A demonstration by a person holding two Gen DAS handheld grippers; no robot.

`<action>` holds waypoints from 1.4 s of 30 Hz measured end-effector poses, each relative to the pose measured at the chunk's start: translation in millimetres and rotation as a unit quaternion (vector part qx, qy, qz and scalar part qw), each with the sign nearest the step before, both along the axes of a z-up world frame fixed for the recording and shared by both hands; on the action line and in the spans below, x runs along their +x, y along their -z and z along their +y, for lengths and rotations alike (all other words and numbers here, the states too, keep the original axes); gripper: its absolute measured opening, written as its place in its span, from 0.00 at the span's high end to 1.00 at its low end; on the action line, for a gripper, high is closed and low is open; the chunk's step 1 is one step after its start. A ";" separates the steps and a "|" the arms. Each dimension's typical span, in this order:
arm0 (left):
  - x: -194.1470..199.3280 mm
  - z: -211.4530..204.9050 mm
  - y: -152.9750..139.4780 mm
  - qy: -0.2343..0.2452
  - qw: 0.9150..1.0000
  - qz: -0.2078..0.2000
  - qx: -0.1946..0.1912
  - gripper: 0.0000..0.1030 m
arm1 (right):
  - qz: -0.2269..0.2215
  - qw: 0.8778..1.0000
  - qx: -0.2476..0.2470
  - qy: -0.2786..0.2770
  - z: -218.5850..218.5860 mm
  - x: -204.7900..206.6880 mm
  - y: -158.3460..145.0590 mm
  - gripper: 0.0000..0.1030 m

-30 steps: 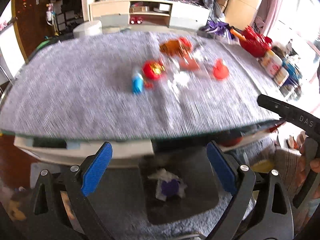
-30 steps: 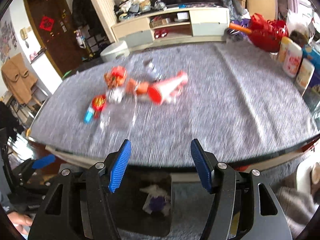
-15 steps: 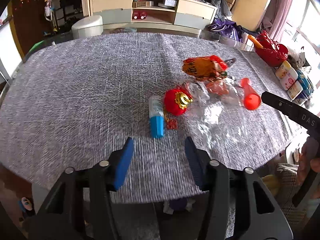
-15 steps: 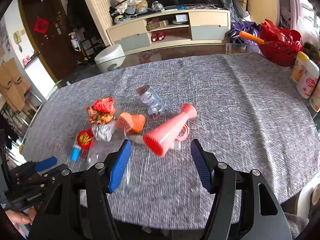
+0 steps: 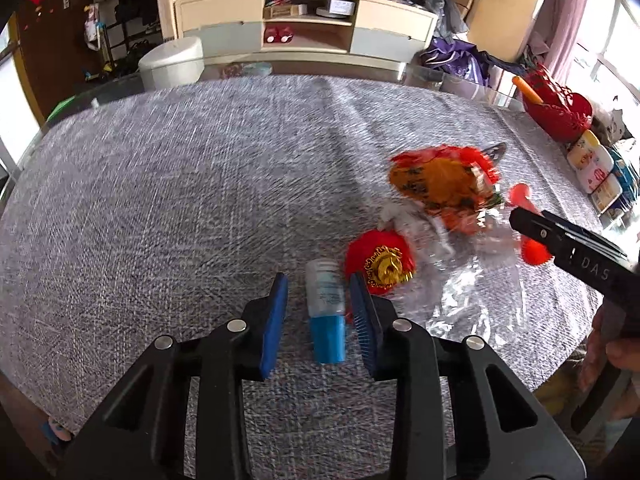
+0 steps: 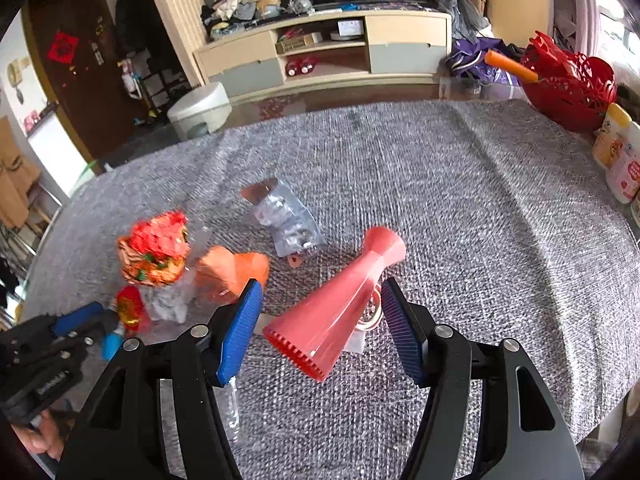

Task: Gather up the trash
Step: 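Grasp the blue-and-white bottle with the left gripper while the right grasps the pink cone, then carry bottle and pink cone to the bin and open both grippers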

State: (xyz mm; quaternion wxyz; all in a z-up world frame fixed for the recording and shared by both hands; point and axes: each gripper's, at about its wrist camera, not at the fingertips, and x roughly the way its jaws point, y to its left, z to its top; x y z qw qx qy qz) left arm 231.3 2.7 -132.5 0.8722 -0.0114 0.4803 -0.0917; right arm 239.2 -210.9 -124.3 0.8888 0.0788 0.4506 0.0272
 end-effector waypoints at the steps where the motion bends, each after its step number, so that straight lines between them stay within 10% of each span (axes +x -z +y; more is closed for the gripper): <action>1: 0.1 2.4 4.4 -0.001 1.000 0.007 -0.003 0.72 | 0.002 1.000 -0.003 0.000 -0.2 0.0 3.3 0.42; 7: -3.5 -2.8 10.2 0.007 1.000 -0.003 0.017 0.73 | 0.004 1.000 -0.009 0.001 -6.8 -1.8 8.8 0.64; 17: -16.3 0.7 -2.6 0.001 1.000 -0.012 0.024 0.83 | -0.022 1.000 -0.012 0.001 -18.4 -18.0 -14.6 0.64; 31: -103.3 -13.6 -92.4 0.023 0.995 -0.096 0.015 0.83 | -0.073 0.996 -0.015 -0.052 1.0 -103.3 -78.1 0.64; 42: -177.5 -33.5 -84.5 0.066 0.994 -0.089 0.013 0.83 | -0.054 0.994 -0.016 -0.091 16.1 -169.9 -65.1 0.64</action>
